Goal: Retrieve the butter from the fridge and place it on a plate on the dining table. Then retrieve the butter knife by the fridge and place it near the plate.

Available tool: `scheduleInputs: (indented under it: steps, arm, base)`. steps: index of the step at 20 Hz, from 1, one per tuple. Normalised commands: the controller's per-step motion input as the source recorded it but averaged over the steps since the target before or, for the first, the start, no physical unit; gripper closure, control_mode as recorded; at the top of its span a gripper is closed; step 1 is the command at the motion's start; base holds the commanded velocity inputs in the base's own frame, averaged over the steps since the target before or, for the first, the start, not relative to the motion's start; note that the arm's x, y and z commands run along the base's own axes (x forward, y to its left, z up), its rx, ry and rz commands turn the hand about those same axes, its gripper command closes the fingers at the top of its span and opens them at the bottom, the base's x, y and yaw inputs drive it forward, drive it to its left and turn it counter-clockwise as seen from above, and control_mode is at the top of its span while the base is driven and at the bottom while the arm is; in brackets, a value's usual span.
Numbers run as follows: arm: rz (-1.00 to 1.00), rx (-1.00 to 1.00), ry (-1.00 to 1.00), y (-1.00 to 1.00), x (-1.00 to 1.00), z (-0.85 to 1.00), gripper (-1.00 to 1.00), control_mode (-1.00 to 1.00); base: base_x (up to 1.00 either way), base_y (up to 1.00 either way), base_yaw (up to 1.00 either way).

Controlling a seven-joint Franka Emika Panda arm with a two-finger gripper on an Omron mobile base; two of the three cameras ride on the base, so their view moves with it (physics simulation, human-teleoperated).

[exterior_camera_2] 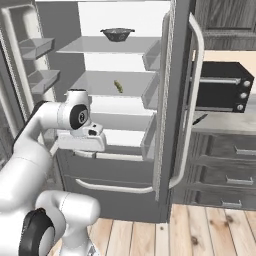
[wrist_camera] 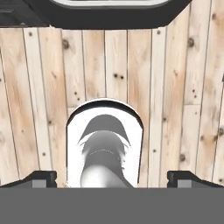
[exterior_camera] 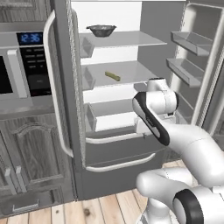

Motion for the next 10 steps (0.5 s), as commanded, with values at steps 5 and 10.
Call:
scheduleInputs:
  steps: [5,10]
  arm:
    - [0.0,0.0,0.0,0.0,0.0,0.0,-1.0,1.0]
    - [0.0,0.0,0.0,0.0,0.0,0.0,-1.0,1.0]
  base:
    - [0.68,0.0,-0.05]
    - [0.95,0.0,0.0]
